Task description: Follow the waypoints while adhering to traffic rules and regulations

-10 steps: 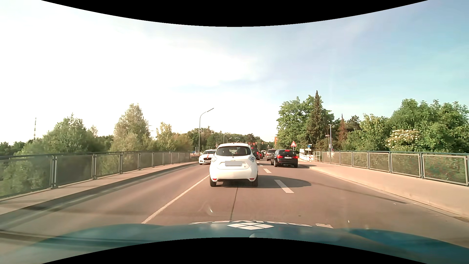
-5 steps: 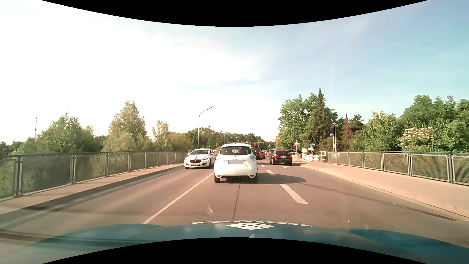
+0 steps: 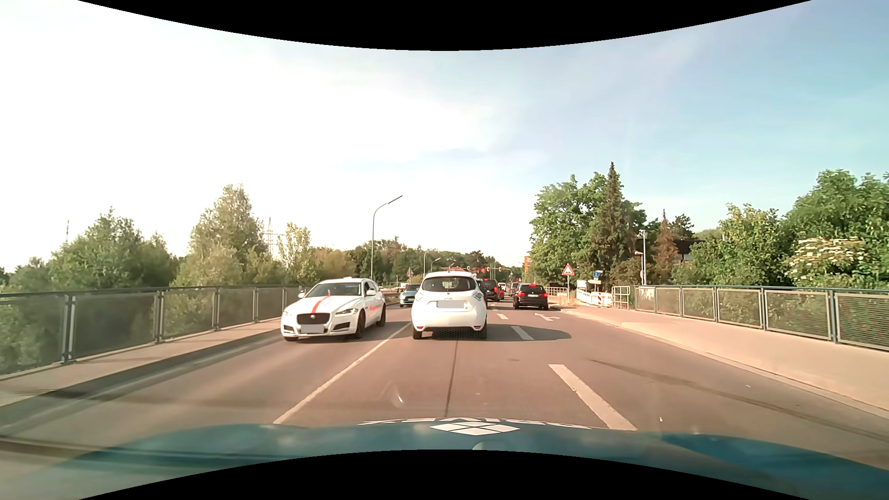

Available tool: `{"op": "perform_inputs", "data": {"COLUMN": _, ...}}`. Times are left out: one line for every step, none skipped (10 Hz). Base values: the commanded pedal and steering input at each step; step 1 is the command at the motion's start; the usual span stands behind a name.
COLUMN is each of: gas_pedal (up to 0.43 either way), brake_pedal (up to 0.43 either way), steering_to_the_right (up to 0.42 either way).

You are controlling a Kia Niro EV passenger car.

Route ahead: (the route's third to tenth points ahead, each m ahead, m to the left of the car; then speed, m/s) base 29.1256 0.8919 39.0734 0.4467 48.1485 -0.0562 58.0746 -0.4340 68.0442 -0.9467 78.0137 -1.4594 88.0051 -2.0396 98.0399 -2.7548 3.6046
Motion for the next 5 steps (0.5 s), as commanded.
{"op": "perform_inputs", "data": {"gas_pedal": 0.15, "brake_pedal": 0.0, "steering_to_the_right": 0.005}}
{"op": "perform_inputs", "data": {"gas_pedal": 0.15, "brake_pedal": 0.0, "steering_to_the_right": 0.005}}
{"op": "perform_inputs", "data": {"gas_pedal": 0.15, "brake_pedal": 0.0, "steering_to_the_right": 0.005}}
{"op": "perform_inputs", "data": {"gas_pedal": 0.15, "brake_pedal": 0.0, "steering_to_the_right": 0.005}}
{"op": "perform_inputs", "data": {"gas_pedal": 0.15, "brake_pedal": 0.0, "steering_to_the_right": 0.005}}
